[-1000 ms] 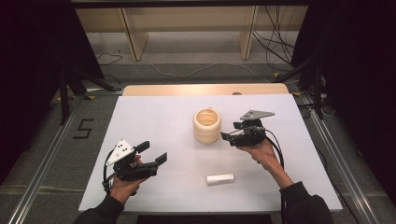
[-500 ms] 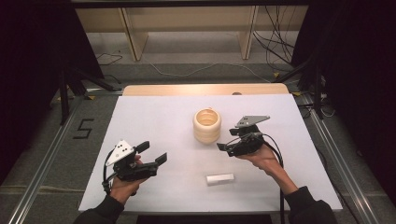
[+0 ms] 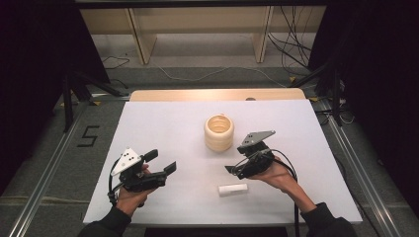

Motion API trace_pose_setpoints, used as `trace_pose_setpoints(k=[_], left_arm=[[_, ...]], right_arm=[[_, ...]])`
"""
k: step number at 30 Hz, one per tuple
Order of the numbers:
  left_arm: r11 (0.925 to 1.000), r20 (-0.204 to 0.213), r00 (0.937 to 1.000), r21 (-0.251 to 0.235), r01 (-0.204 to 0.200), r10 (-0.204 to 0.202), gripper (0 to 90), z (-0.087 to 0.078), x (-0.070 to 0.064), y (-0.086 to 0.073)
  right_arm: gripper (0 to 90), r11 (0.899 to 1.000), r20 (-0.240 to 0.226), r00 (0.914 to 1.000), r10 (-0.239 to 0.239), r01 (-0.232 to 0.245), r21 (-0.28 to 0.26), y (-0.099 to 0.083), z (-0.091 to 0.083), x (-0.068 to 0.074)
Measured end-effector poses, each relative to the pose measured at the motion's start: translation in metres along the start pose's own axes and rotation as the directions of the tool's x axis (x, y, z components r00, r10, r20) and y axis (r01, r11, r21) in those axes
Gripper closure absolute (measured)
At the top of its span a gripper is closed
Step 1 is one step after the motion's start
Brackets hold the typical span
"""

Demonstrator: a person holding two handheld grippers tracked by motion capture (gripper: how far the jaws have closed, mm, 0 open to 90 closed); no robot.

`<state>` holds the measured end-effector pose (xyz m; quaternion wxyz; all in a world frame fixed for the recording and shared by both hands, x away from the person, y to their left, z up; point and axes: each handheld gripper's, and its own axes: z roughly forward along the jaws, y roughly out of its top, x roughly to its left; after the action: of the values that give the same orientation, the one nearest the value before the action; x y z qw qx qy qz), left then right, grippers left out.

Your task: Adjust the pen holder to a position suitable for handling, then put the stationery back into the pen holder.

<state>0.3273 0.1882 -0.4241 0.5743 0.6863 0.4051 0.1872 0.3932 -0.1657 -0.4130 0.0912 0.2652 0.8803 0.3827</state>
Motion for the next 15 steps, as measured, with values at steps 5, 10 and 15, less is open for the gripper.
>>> trace_pose_setpoints(k=[5, 10, 15], left_arm=[[1.0000, 0.000, 1.0000, 0.002, -0.002, 0.002, 14.9, 0.000, 0.000, 0.000], [1.0000, 0.001, 1.0000, -0.001, -0.002, 0.002, 14.9, -0.001, 0.000, 0.000], [1.0000, -0.001, 1.0000, 0.001, -0.001, 0.001, 14.9, 0.000, 0.000, 0.000]], right_arm=[[19.7, 0.999, -0.020, 0.9997, -0.015, 0.015, 0.029, -0.003, 0.000, 0.006], [19.6, 0.996, -0.046, 0.9977, -0.050, 0.053, 0.070, -0.005, 0.001, 0.014], [19.3, 0.989, -0.083, 0.9937, -0.075, 0.085, 0.123, -0.008, 0.004, 0.022]])
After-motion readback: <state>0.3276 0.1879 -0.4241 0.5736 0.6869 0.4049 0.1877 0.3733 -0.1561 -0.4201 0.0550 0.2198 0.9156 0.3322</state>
